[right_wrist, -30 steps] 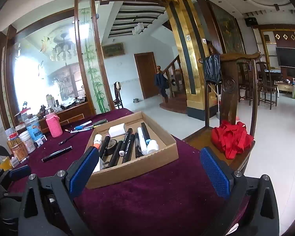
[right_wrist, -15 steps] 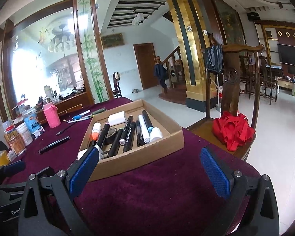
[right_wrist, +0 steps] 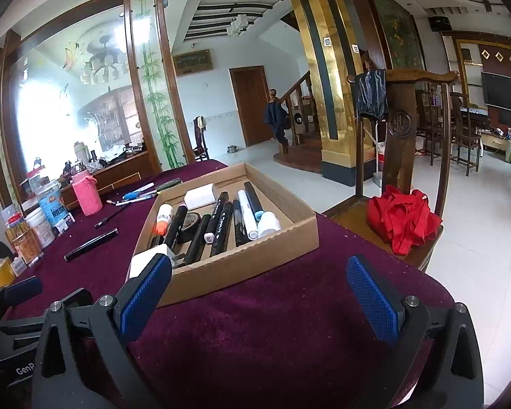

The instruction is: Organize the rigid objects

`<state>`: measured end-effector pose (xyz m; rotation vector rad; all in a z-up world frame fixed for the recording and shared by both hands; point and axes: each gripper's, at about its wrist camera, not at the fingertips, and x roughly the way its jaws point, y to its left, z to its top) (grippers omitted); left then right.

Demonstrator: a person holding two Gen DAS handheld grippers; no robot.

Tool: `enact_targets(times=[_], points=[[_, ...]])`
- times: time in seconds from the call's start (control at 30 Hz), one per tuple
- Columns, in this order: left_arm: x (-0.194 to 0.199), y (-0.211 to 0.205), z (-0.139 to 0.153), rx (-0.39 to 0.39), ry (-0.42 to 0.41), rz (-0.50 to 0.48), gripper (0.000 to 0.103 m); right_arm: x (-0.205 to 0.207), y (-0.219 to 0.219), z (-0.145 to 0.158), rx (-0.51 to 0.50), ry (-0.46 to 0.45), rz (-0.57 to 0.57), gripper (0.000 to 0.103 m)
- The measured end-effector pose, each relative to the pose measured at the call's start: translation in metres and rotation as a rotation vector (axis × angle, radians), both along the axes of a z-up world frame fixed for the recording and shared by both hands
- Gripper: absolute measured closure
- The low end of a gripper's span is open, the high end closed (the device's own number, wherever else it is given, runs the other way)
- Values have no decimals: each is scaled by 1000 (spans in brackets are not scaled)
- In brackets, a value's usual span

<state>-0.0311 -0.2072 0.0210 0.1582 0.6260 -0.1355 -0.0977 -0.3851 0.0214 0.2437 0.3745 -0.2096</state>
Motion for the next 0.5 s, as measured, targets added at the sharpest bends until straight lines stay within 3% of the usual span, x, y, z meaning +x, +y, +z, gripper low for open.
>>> enact_targets(times=[0.5], points=[[0,-3,-2,6,24,-22,17,3,4,-1,0,28,15,2]])
